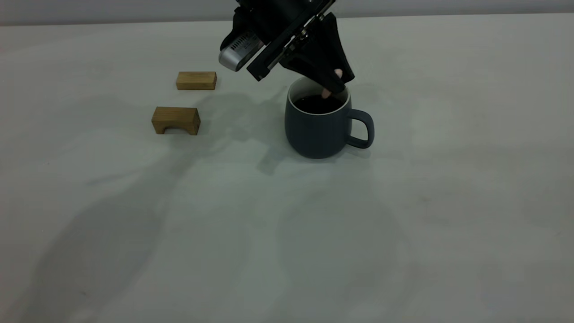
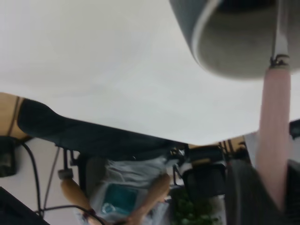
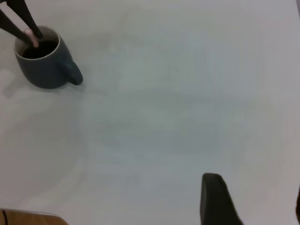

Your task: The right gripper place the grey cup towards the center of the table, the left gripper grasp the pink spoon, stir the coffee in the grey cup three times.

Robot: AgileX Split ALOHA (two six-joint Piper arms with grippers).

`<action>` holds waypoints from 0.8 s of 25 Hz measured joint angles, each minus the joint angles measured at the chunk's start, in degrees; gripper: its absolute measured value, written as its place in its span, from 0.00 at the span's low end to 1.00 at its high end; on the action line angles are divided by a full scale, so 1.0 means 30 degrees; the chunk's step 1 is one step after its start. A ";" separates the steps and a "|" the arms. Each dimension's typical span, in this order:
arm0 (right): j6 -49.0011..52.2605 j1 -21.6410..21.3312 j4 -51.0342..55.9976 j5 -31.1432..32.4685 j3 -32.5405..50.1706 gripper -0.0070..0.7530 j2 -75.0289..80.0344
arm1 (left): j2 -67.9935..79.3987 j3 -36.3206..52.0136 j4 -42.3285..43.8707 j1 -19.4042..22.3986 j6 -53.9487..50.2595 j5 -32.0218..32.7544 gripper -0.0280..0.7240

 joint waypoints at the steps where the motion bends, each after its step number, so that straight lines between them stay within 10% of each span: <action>1: 0.0000 0.0000 0.0000 0.0000 0.0000 0.59 0.0000 | 0.0000 -0.0016 0.0245 0.0000 0.0000 0.0087 0.41; 6: 0.0000 0.0000 0.0000 0.0000 0.0000 0.59 0.0000 | -0.0231 -0.2052 0.3926 -0.0017 -0.0023 0.0246 0.59; 15: 0.0000 0.0000 0.0000 0.0000 0.0000 0.59 0.0000 | -0.4292 -0.4950 1.3078 -0.0135 -0.0719 0.0246 0.60; 20: 0.0000 0.0000 0.0000 0.0000 0.0000 0.59 0.0000 | -0.7486 -0.4214 1.5539 -0.0135 0.7000 0.0246 0.60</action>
